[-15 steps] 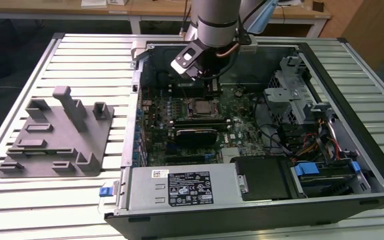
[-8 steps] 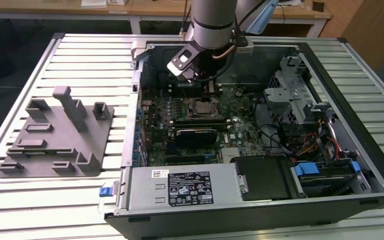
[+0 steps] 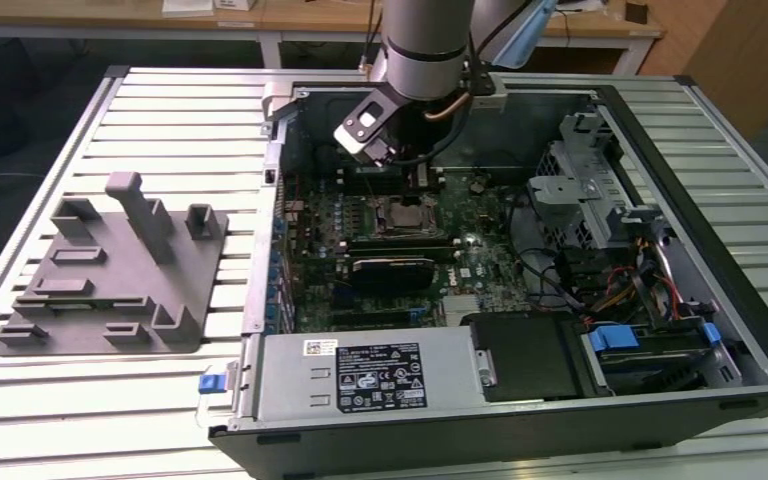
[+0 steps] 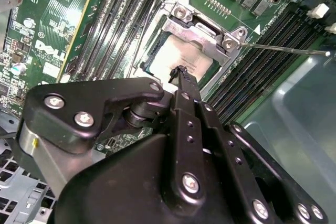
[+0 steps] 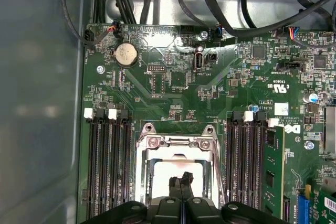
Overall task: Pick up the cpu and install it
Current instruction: 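Close the cpu cover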
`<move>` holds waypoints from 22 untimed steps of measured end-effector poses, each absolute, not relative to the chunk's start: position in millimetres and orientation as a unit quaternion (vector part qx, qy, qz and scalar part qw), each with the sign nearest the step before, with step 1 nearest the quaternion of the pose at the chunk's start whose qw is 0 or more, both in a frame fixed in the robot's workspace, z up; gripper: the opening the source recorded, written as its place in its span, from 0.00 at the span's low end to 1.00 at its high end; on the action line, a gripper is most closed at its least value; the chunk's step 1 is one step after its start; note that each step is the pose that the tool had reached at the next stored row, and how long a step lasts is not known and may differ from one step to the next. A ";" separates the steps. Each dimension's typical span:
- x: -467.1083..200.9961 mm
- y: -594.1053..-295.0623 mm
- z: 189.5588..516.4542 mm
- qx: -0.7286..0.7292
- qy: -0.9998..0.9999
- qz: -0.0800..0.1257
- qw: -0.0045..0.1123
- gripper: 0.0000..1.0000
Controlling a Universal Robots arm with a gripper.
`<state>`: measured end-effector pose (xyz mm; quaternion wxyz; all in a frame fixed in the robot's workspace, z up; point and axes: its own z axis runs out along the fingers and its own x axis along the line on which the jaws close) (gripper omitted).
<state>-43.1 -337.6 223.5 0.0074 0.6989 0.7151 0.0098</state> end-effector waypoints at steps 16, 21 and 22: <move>-43.1 -337.6 223.3 0.609 0.793 0.011 0.006 0.11; -43.1 -337.6 223.1 0.572 0.820 0.011 0.006 0.11; -43.1 -337.6 223.1 0.564 0.826 0.011 0.006 0.11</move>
